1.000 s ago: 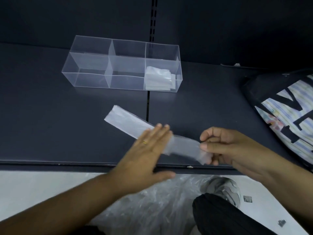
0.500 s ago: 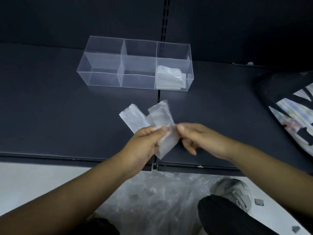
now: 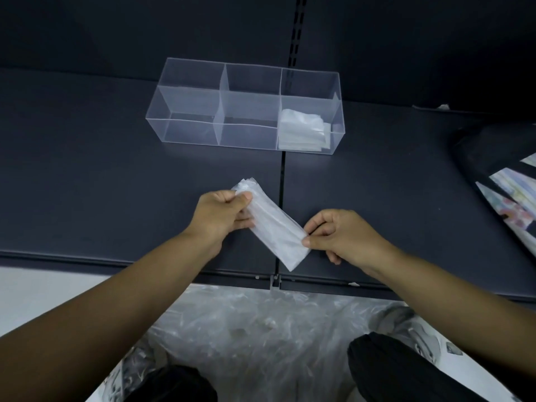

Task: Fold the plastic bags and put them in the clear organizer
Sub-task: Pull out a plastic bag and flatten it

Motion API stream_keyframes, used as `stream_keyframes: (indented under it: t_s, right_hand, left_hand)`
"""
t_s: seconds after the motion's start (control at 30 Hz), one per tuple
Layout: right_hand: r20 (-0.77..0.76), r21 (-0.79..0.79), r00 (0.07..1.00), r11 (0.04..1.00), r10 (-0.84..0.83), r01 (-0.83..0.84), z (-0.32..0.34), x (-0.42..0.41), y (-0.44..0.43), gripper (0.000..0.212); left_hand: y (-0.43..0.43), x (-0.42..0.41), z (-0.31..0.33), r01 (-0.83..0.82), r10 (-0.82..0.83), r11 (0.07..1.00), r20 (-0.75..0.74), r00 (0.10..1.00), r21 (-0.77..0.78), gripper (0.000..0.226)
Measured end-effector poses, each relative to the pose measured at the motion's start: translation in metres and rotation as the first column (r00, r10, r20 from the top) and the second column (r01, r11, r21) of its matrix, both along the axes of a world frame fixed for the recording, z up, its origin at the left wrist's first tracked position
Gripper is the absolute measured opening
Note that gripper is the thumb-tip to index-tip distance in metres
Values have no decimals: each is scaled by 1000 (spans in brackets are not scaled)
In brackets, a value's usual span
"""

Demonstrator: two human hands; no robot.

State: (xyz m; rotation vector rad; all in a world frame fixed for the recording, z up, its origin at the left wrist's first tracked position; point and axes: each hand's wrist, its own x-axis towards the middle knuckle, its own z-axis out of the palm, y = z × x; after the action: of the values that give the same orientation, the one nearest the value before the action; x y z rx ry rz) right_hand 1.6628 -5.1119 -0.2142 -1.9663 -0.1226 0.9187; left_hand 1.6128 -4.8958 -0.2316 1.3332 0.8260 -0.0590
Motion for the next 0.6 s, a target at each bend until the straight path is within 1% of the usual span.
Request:
stream_keyframes:
  t_s: [0.1, 0.13, 0.17, 0.2, 0.23, 0.27, 0.3, 0.33, 0.37, 0.4, 0.43, 0.47, 0.5, 0.53, 0.6]
  right_hand:
    - [-11, -25, 1000, 999, -29, 29, 0, 1, 2, 15]
    - [-15, -39, 999, 999, -31, 30, 0, 2, 3, 16]
    - [-19, -53, 999, 998, -27, 26, 1, 2, 3, 16]
    - [-23, -67, 999, 998, -22, 20, 2, 3, 4, 16]
    - [-28, -79, 999, 997, -18, 16, 3, 4, 4, 17]
    - [-35, -88, 999, 996, -18, 14, 5, 4, 5, 17]
    - [-43, -93, 999, 996, -18, 14, 7, 4, 6, 17]
    - [-53, -97, 998, 995, -20, 15, 9, 4, 6, 17]
    - [-65, -102, 998, 995, -19, 12, 12, 4, 7, 17]
    - [-80, -108, 997, 994, -17, 8, 15, 3, 8, 17]
    - [-95, -112, 995, 994, -13, 3, 19, 2, 9, 16]
    - [-113, -107, 994, 994, -13, 1, 22, 0, 9, 14]
    - [-135, -90, 991, 996, -14, 2, 26, -2, 9, 12]
    - [-161, -64, 987, 998, -15, 4, 30, -3, 8, 9]
    - [-188, 1, 982, 1000, -5, 5, 39, -6, 7, 11]
  left_hand:
    - [4, 1, -1, -71, 64, 992, 70, 995, 104, 17]
    - [6, -1, 0, -96, 73, 977, 121, 990, 191, 15]
    - [7, -5, 3, -106, 42, 924, 178, 983, 367, 17]
    - [6, -12, 7, -101, -50, 806, 236, 970, 584, 20]
    - [3, -20, 10, -92, -200, 639, 280, 939, 764, 23]
    - [-5, -30, 12, -66, -383, 501, 289, 877, 863, 25]
    - [-17, -40, 12, 19, -560, 419, 243, 792, 908, 30]
    - [-30, -50, 10, 138, -701, 342, 155, 696, 929, 41]
    - [-40, -59, 7, 245, -793, 256, 59, 607, 935, 55]
    - [-48, -66, 4, 308, -836, 178, -21, 548, 935, 66]
    - [-53, -70, -1, 329, -843, 127, -73, 533, 936, 72]
    - [-54, -71, -5, 318, -826, 109, -92, 556, 942, 72]
    - [-53, -72, -6, 292, -799, 119, -83, 595, 949, 68]
    - [-53, -70, -6, 256, -778, 139, -54, 626, 957, 61]
    - [-50, -66, -6, 180, -757, 182, 21, 653, 967, 52]
